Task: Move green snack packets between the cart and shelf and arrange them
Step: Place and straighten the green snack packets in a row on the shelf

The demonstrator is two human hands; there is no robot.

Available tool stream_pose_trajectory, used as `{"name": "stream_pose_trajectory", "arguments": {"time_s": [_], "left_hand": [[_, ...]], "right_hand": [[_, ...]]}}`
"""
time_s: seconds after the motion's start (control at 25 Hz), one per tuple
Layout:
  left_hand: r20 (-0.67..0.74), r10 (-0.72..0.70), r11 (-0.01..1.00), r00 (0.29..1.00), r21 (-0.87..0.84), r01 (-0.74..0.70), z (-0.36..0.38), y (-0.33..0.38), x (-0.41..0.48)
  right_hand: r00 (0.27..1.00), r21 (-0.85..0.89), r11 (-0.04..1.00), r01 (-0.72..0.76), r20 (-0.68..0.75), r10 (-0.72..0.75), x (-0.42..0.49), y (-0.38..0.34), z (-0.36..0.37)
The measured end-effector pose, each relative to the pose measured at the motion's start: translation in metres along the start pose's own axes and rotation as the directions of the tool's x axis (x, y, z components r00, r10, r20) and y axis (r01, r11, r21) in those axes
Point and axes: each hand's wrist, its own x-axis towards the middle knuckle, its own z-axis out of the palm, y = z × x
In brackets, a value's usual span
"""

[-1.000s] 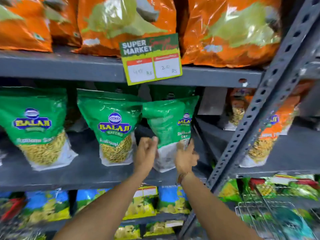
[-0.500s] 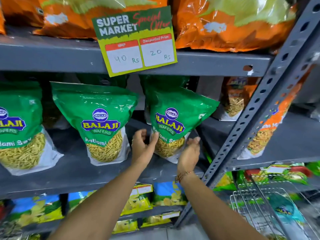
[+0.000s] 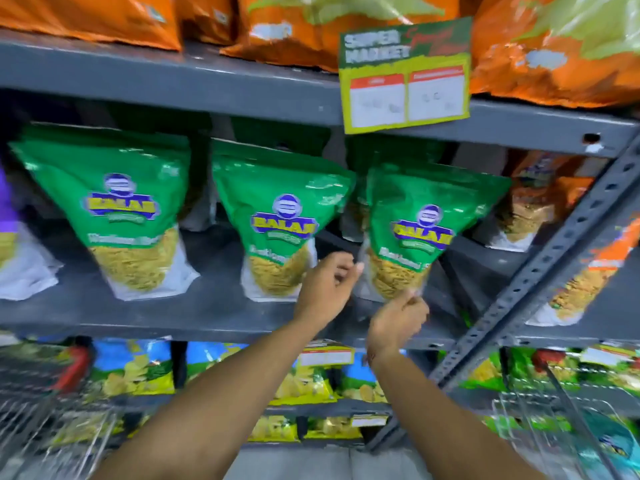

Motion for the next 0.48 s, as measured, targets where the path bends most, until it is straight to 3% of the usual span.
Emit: {"name": "stream_pose_trajectory", "arguments": {"time_s": [0.04,0.08,0.12,0.16,0.2,0.24,0.28,0.32,0.48], "left_hand": [[-0.117,0.057,0.998,0.992,0.018,-0.055,-0.025,-0.005,-0.013],[-0.278,0.074,0.997,0.958,-0.004,-0.079,-0.055,-0.013,-0.023],[-0.463,0.043,0.994,0.885,-0.071,-0.086,-0.092,-0.023,-0.029],[-0.638,-0.024,0.981,0.770,-0.162,-0.104,-0.127,-0.036,-0.027],[-0.768,-0.110,0.965,0.631,-0.236,-0.118,-0.166,-0.048,-0.021],[-0.835,-0.201,0.951,0.512,-0.291,-0.102,-0.202,-0.060,-0.011],[-0.856,-0.258,0.948,0.449,-0.314,-0.055,-0.237,-0.070,0.002],[-0.839,-0.289,0.946,0.460,-0.323,0.006,-0.268,-0.080,0.015],[-0.544,-0.294,0.936,0.786,-0.331,0.121,-0.325,-0.104,0.054]], "right_hand": [[0.982,0.091,0.992,0.082,0.165,-0.096,-0.038,0.000,0.002],[0.904,0.167,0.974,0.151,0.375,-0.204,-0.076,0.003,0.016],[0.777,0.218,0.960,0.178,0.568,-0.273,-0.118,-0.001,0.034],[0.646,0.240,0.949,0.203,0.695,-0.314,-0.147,-0.005,0.055],[0.581,0.254,0.938,0.237,0.737,-0.346,-0.176,-0.021,0.079],[0.567,0.277,0.928,0.250,0.735,-0.372,-0.194,-0.032,0.108],[0.616,0.282,0.933,0.223,0.701,-0.359,-0.209,-0.050,0.132],[0.669,0.313,0.936,0.159,0.663,-0.336,-0.218,-0.067,0.155],[0.749,0.273,0.947,0.167,0.590,-0.302,-0.203,-0.113,0.202]]}}
